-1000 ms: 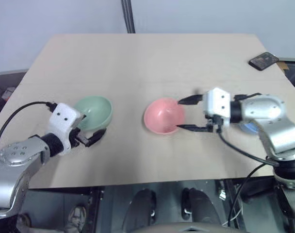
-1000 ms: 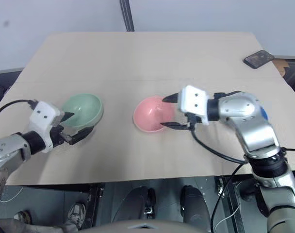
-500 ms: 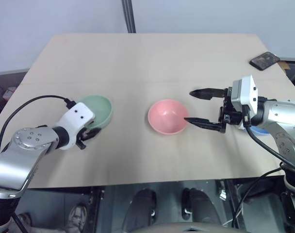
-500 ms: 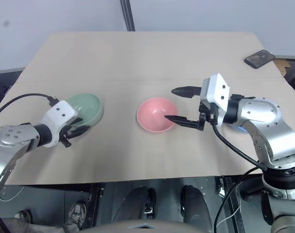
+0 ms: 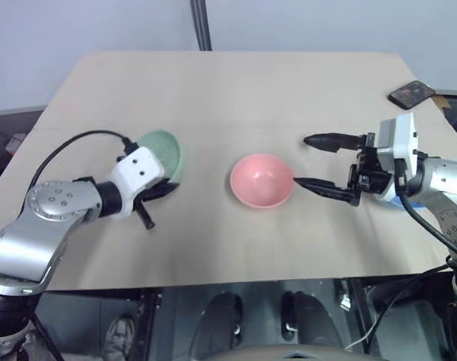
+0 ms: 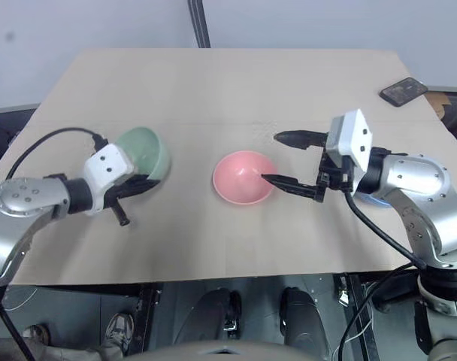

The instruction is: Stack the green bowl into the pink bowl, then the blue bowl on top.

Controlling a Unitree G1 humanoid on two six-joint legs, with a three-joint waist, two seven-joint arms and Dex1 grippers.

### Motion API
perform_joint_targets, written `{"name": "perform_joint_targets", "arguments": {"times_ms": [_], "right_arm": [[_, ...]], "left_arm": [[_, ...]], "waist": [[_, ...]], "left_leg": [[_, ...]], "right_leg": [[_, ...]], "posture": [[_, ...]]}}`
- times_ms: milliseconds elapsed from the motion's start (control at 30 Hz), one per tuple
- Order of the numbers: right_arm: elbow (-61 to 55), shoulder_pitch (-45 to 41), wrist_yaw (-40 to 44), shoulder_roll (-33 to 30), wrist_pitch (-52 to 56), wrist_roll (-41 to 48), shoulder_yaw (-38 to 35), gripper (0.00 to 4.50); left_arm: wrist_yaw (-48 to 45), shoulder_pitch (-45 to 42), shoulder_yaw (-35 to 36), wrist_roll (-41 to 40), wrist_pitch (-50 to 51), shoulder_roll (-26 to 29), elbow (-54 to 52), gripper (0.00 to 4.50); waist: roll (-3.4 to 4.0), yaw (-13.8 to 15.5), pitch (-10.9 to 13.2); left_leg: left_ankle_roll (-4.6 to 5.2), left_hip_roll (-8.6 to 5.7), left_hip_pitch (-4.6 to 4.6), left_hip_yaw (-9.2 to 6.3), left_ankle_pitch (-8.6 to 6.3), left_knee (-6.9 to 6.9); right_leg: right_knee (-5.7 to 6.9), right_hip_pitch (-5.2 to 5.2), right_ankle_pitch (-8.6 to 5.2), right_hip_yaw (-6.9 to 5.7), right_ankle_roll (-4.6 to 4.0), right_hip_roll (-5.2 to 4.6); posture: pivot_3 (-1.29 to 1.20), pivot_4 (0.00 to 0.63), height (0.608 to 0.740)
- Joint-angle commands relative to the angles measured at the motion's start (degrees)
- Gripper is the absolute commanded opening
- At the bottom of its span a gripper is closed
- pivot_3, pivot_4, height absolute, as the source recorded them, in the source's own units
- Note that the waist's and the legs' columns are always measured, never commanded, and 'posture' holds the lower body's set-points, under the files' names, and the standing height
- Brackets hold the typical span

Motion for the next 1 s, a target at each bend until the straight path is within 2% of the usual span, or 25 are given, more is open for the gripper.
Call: {"name": "perform_joint_targets", "arguments": {"times_ms": [33,233,400,433,467,533,667,733,833,867,933,1000], "right_arm": [[-2.73,2.16,-2.05,-0.95,0.28,2.89,-4.97,3.63],[-5.04,10.28,-5.17,-3.82,0.47,3.14,-11.36,3.63],[-6.85,14.15,-7.92,-4.99,0.32,2.92,-13.97,3.63],[-7.41,14.71,-8.36,-5.09,0.36,3.05,-14.22,3.63],[-7.86,15.18,-8.78,-5.16,0.39,3.16,-14.37,3.63],[-8.62,16.56,-9.71,-5.22,0.29,2.64,-14.47,3.63],[-8.95,20.45,-12.43,-5.93,0.57,-1.11,-14.44,3.63],[-7.14,22.46,-15.83,-6.60,0.01,-7.24,-13.87,3.63],[-5.35,23.82,-19.21,-6.73,3.55,-9.29,-13.76,3.63],[-3.93,24.09,-20.38,-6.72,3.60,-11.13,-13.04,3.63],[-1.50,24.70,-23.70,-7.42,4.54,-16.22,-11.02,3.63],[1.09,24.05,-25.14,-7.56,5.27,-18.89,-8.86,3.63]], "left_arm": [[-4.00,-5.80,-3.08,-0.46,-3.03,0.23,-1.45,0.04],[-13.17,-19.44,-14.36,2.51,-11.87,-5.70,5.74,0.04],[-22.93,-26.36,-22.22,6.14,-23.39,-11.66,14.07,0.04],[-24.13,-27.14,-23.22,7.10,-25.19,-12.51,15.98,0.70],[-24.97,-27.78,-23.88,7.85,-26.96,-13.41,17.77,0.99],[-25.71,-28.75,-24.12,8.06,-30.21,-16.03,20.77,1.97],[-24.18,-28.71,-20.97,7.89,-32.50,-18.27,22.93,3.80],[-24.50,-27.62,-17.91,4.59,-26.83,-16.35,22.62,3.80],[-26.27,-25.49,-13.39,-4.02,-16.00,-14.26,19.77,3.80],[-24.79,-23.61,-10.32,-7.60,-13.53,-15.05,19.32,3.80],[-22.82,-19.23,-3.52,-13.50,-15.43,-18.51,18.65,3.80],[-21.79,-15.52,0.36,-15.50,-15.18,-18.81,17.36,3.80]], "waist": [[0.00,-0.05,0.00],[-0.02,0.28,0.00],[-0.05,-0.13,0.01],[-0.05,-0.18,0.01],[-0.05,-0.17,0.01],[-0.05,-0.16,0.01],[-0.11,0.06,0.04],[-0.13,-0.04,0.04],[-0.12,-0.36,0.04],[-0.12,-0.37,0.04],[-0.07,-0.26,0.01],[-0.12,-0.25,0.03]], "left_leg": [[0.00,0.00,0.01,0.02,0.00,0.00],[0.02,-0.17,0.03,0.02,0.00,0.03],[0.03,-0.17,0.04,0.07,0.00,0.05],[0.03,-0.16,0.04,0.08,0.00,0.05],[0.03,-0.16,0.04,0.09,0.00,0.05],[0.03,-0.15,0.05,0.08,0.01,0.05],[0.10,-0.14,-0.01,0.04,-0.03,0.14],[0.10,-0.14,-0.01,0.04,-0.03,0.15],[0.10,-0.07,0.03,0.09,-0.04,0.15],[0.10,0.00,0.05,0.13,-0.03,0.14],[0.10,0.06,0.08,0.15,-0.03,0.15],[0.10,0.05,0.08,0.16,-0.03,0.17]], "right_leg": [[0.00,0.00,0.00,0.02,0.00,0.00],[0.00,0.05,0.00,0.02,0.02,0.02],[0.01,0.05,0.00,0.06,0.02,0.07],[0.01,0.04,0.00,0.08,0.03,0.09],[0.01,0.04,0.00,0.10,0.03,0.10],[0.02,0.04,0.00,0.11,0.03,0.11],[0.01,0.05,0.00,0.08,0.04,0.08],[0.01,0.05,0.00,0.09,0.04,0.08],[0.04,0.02,-0.05,0.15,0.11,0.08],[0.08,0.01,-0.11,0.20,0.22,0.08],[0.12,0.02,-0.13,0.23,0.25,0.07],[0.12,0.02,-0.14,0.25,0.27,0.04]], "posture": [[0.00,0.150,0.740],[0.00,0.150,0.740],[0.00,0.150,0.740],[0.00,0.150,0.740],[0.00,0.150,0.740],[0.00,0.150,0.740],[0.00,0.150,0.740],[0.00,0.150,0.740],[0.00,0.150,0.740],[0.00,0.150,0.740],[0.00,0.150,0.740],[0.00,0.150,0.740]]}}
